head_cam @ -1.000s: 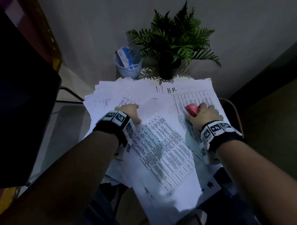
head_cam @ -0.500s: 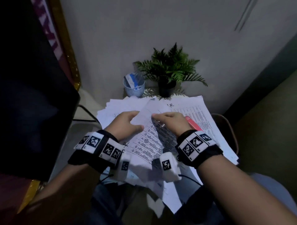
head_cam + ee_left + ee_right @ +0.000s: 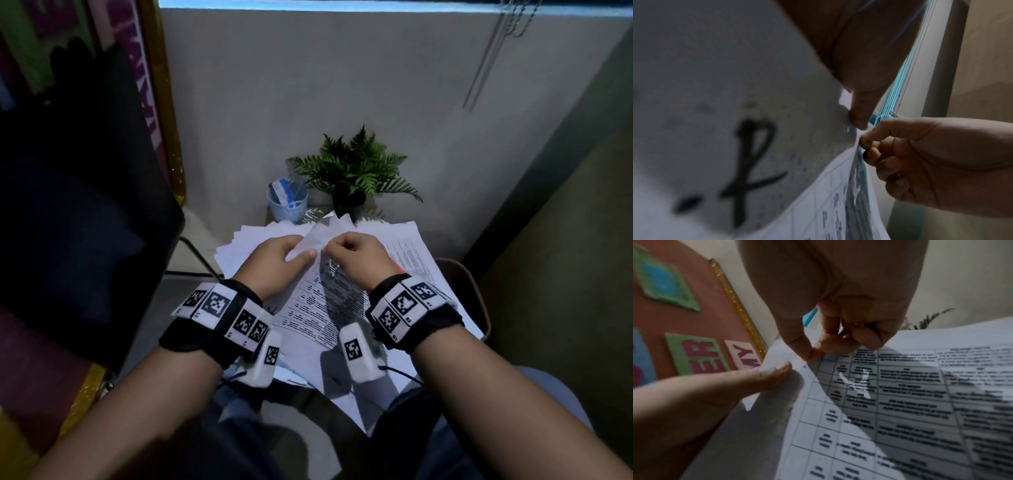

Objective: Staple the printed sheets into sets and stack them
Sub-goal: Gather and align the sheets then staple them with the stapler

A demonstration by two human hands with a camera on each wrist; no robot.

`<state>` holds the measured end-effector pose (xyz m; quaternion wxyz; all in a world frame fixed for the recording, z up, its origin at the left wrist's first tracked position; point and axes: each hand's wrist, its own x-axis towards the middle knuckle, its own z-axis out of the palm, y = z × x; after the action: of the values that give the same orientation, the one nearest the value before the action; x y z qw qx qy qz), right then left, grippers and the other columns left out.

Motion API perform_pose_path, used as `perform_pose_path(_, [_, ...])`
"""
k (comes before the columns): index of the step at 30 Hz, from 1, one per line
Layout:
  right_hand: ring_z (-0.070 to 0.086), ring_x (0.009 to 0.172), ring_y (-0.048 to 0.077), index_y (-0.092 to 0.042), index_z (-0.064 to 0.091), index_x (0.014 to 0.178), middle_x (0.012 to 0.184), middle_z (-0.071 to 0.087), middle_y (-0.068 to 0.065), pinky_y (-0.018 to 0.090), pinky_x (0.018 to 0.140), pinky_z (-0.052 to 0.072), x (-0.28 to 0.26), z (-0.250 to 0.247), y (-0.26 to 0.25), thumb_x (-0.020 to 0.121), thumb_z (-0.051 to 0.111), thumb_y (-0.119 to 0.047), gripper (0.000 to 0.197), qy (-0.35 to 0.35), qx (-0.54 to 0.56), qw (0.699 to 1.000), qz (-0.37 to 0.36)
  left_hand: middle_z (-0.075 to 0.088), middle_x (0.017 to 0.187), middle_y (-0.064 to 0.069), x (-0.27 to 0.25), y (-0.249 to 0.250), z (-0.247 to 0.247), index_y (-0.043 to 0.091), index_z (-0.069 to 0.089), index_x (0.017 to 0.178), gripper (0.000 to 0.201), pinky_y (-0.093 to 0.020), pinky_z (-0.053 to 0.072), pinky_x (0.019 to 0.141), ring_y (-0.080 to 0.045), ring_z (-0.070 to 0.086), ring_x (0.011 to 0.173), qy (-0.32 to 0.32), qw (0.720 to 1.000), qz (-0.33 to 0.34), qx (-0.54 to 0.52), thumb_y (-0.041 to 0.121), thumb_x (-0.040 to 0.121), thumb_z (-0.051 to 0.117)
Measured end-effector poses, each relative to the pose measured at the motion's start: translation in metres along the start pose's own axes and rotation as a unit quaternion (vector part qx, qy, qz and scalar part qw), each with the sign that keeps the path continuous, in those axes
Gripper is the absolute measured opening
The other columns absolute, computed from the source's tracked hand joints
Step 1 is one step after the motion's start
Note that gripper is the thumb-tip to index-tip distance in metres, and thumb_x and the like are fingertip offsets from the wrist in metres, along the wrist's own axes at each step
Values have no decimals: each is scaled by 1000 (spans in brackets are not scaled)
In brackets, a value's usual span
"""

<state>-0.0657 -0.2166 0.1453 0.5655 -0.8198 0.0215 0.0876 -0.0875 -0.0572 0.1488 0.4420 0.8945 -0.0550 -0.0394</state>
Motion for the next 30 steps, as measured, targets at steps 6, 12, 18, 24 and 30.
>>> perform_pose_path(6, [48,70,13,-7,63,83,86,51,5,13,64,38,-5,1,8,86,62,-13,7,79,-70,981,-161,64,81,10,4,7,3,26,62,86,11,-25,39,70,-8,55,79,20,1000,-18,-2,29,94,54])
perform_pose_path(12, [48,64,2,-16,59,86,83,58,-6,6,59,37,4,-16,11,91,56,-19,6,141,-43,977,-152,65,82,6,6,5,7,21,66,88,18,-25,40,67,-12,57,78,32,999,-31,15,29,95,51])
perform_pose_path(18, [54,37,4,-12,49,66,74,62,16,14,42,42,43,-95,50,87,51,-10,21,216,-38,975,33,70,87,1,18,-5,8,17,67,90,17,-27,45,72,-15,63,82,65,995,-60,-52,26,94,53])
perform_pose_path(24, [61,97,41,6,68,97,103,66,27,38,83,47,73,-190,81,88,48,-9,27,345,-191,911,122,72,83,1,28,-18,13,14,69,87,24,-38,51,79,-21,67,81,87,988,-89,-90,31,92,53])
perform_pose_path(30, [66,93,35,-2,69,97,98,69,20,42,88,52,88,-217,100,90,53,-16,22,290,-202,926,135,72,78,0,30,-13,15,17,69,87,26,-39,52,74,-25,66,77,78,985,-95,-124,38,89,54])
